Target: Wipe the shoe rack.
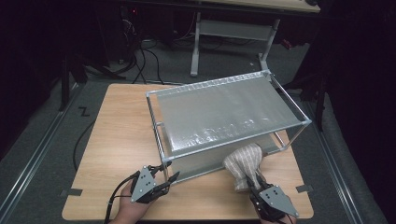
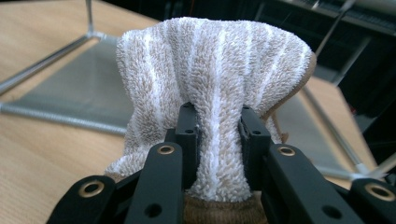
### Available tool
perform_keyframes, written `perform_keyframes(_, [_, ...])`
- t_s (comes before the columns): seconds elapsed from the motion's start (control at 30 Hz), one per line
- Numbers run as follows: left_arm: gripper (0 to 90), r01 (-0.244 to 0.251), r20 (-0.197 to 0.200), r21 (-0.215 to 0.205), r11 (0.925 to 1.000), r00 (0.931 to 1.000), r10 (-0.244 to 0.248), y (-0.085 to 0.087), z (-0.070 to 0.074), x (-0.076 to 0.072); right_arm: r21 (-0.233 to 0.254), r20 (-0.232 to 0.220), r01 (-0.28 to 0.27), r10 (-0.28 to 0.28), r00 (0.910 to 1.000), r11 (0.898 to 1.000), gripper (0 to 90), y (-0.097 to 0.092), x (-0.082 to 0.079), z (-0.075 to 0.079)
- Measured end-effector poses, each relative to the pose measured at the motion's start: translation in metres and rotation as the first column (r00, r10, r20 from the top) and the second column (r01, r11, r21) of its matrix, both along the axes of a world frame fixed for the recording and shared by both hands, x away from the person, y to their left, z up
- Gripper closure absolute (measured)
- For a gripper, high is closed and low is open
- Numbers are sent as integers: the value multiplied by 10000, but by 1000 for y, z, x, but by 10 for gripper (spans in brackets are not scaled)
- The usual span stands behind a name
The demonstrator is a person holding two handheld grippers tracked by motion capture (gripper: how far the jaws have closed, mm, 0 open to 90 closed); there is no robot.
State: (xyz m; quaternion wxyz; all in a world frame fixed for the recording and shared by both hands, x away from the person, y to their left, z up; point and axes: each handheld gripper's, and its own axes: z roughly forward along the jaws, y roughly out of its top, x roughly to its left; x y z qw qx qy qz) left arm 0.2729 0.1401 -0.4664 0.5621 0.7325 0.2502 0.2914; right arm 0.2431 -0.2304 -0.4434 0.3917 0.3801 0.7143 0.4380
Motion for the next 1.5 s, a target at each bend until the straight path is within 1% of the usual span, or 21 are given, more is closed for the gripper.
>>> perform_keyframes(0.1, [547,-80,29,-51,10000,10000,81,1,0,1,162,341,89,-94,9994,9998,741,-5,-7,8])
perform_keyframes(0.17, [547,-119,38,-65,9999,9999,120,2,0,1,221,421,78,-88,9991,9997,741,-6,-9,10])
perform_keyframes(0.2, [548,-176,45,-94,9998,9998,176,3,1,1,275,642,47,-64,9979,9996,739,-6,-13,15])
perform_keyframes(0.27, [551,-200,41,-163,9997,9998,201,3,1,1,281,834,-15,-9,9965,9996,738,-6,-17,20])
perform_keyframes(0.3, [551,-200,41,-163,9997,9998,201,3,1,1,281,834,-15,-9,9965,9996,738,-6,-17,20])
perform_keyframes(0.33, [550,-209,82,-158,9997,9997,210,4,1,1,188,1098,-25,4,9940,9998,739,-4,-22,25])
perform_keyframes(0.37, [549,-209,82,-158,9997,9997,210,4,1,1,169,1196,-26,6,9928,9999,739,-4,-23,27])
perform_keyframes(0.47, [549,-242,82,-142,9996,9997,243,5,1,1,296,1625,-46,-3,9867,9996,739,-4,-30,35])
perform_keyframes(0.57, [550,-262,66,-130,9996,9996,263,5,1,0,484,1966,-115,18,9805,9988,738,-4,-35,46])
perform_keyframes(0.67, [551,-308,48,-127,9994,9995,308,6,0,-2,568,2241,-211,79,9745,9982,736,-2,-36,55])
perform_keyframes(0.7, [550,-308,48,-127,9994,9995,308,6,0,-2,568,2241,-211,79,9745,9982,736,-2,-36,55])
perform_keyframes(0.8, [550,-426,-30,-70,9991,9991,425,10,-1,-7,728,2594,-419,217,9655,9965,736,1,-33,65])
perform_keyframes(0.83, [550,-426,-30,-70,9991,9991,425,10,-1,-7,728,2594,-419,217,9655,9965,736,1,-33,65])
perform_keyframes(0.9, [550,-577,-24,-65,9983,9983,577,15,-1,-12,871,2883,-620,345,9569,9943,736,5,-28,73])
perform_keyframes(1.1, [546,-851,-113,-119,9963,9963,849,20,-2,-19,1030,3311,-1111,712,9409,9885,735,17,-16,88])
perform_keyframes(1.27, [542,-902,-121,36,9959,9958,902,18,-4,-24,1150,3468,-1639,1150,9309,9797,733,35,-3,96])
perform_keyframes(1.37, [542,-913,-118,-8,9958,9958,913,17,-5,-24,1137,3429,-1914,1423,9285,9749,733,49,7,99])
perform_keyframes(1.4, [542,-931,-125,54,9956,9956,932,16,-5,-24,1137,3429,-1914,1423,9285,9749,733,49,7,99])
perform_keyframes(1.43, [543,-940,-121,88,9955,9955,941,16,-6,-24,1134,3424,-2019,1525,9271,9728,732,56,11,100])
perform_keyframes(1.47, [543,-935,-124,110,9956,9955,937,15,-7,-23,1070,3348,-2225,1756,9258,9691,731,68,18,101])
perform_keyframes(1.5, [543,-927,-113,76,9957,9956,928,14,-7,-22,1048,3324,-2297,1836,9251,9676,731,73,20,101])
